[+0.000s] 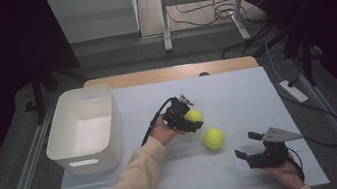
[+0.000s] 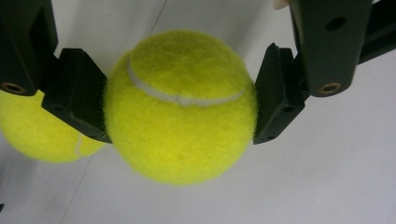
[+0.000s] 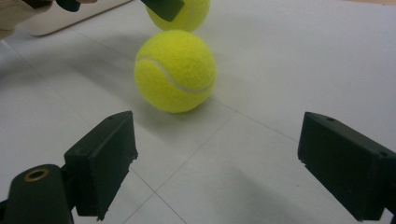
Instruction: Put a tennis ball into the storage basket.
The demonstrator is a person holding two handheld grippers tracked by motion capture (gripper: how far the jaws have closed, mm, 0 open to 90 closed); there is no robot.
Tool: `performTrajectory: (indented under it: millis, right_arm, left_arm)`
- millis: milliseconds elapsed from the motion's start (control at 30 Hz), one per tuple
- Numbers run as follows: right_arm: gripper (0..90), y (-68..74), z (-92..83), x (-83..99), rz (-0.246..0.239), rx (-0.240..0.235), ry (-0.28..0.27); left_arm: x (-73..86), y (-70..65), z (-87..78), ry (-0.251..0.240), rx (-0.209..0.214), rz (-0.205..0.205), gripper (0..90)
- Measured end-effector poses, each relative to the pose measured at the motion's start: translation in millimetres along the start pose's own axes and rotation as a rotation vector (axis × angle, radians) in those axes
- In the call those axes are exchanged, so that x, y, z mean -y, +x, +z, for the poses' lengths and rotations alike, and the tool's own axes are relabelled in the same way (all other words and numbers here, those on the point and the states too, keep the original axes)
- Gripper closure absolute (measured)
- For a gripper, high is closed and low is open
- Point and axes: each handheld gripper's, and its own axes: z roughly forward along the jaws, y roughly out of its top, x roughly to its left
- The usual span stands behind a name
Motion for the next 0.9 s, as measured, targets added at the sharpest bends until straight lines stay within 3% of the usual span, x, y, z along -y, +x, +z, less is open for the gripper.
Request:
performTrajectory:
  millis: [900]
  right_arm:
    - [11.4,-0.4,-0.7,-0.5,0.0,0.011,-0.008]
  left_arm:
    - [10.7,-3.0,-37.5,-0.146,-0.002,-0.008,27.4]
